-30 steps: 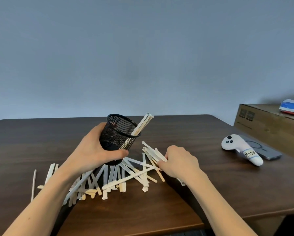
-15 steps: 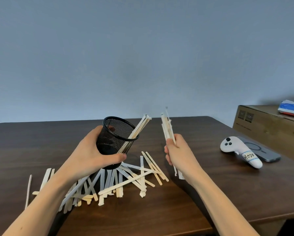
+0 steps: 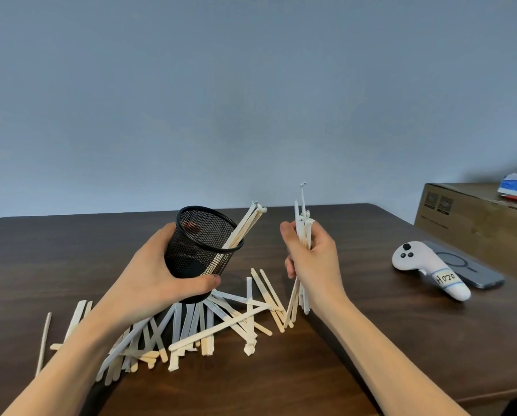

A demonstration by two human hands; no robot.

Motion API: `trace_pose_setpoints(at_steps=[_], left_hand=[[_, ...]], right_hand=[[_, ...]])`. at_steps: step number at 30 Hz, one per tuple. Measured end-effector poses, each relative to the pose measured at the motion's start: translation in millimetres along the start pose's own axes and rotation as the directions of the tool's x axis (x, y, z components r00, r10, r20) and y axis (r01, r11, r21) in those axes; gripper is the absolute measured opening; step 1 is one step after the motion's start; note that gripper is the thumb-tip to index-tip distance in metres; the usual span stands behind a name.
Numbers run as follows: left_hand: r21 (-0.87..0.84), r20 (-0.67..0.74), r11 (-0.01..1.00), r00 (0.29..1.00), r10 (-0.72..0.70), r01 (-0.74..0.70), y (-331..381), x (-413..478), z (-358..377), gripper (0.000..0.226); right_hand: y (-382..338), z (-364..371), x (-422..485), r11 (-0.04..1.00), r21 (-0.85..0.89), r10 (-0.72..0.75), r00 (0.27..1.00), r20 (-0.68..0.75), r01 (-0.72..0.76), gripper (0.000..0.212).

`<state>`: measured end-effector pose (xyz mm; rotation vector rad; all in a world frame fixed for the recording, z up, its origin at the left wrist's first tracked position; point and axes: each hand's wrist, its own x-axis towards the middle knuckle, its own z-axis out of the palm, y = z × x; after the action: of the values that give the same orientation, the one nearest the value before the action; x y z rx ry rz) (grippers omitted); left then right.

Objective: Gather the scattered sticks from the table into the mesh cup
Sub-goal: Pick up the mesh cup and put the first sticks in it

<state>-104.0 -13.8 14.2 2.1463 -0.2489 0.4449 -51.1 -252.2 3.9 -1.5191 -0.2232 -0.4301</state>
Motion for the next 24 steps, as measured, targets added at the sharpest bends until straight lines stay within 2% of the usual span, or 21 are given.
trace_pose_setpoints(at_steps=[3, 7, 12, 15, 21, 24], left_hand=[[0.007, 0.004, 1.0, 1.0, 0.004, -0.004, -0.4, 0.6, -0.2, 0.073], [0.021, 0.013, 1.0, 1.0, 0.002, -0.003, -0.8, -0.2, 0.2, 0.078], [0.032, -0.005, 0.999, 1.0, -0.013, 0.013, -1.8, 0.2, -0.5, 0.08], [0.033, -0.009, 0.999, 1.0, -0.016, 0.016, -1.8, -0.3, -0.9, 0.08], [0.044, -0.005, 0.999, 1.0, -0.012, 0.012, 0.1, -0.6, -0.6, 0.082], [0.045, -0.002, 0.999, 1.0, -0.016, 0.017, -0.4, -0.5, -0.8, 0.083]], right_hand=[[6.8, 2.9, -5.4, 0.999, -0.031, -0.023, 0.999, 0.044, 0.024, 0.022], [15.4, 6.6, -16.9, 0.981, -0.19, -0.024, 0.993, 0.111, 0.045, 0.028], [-6.8, 0.5, -4.0, 0.999, -0.001, -0.051, 0.998, 0.029, 0.052, 0.034], [-10.9, -4.3, 3.6, 0.995, -0.009, -0.096, 0.995, 0.0, 0.096, 0.026], [4.4, 2.4, -2.8, 0.993, -0.118, -0.027, 1.0, 0.015, 0.028, 0.024], [2.2, 8.7, -3.3, 0.997, -0.071, -0.026, 1.0, -0.012, 0.025, 0.021]])
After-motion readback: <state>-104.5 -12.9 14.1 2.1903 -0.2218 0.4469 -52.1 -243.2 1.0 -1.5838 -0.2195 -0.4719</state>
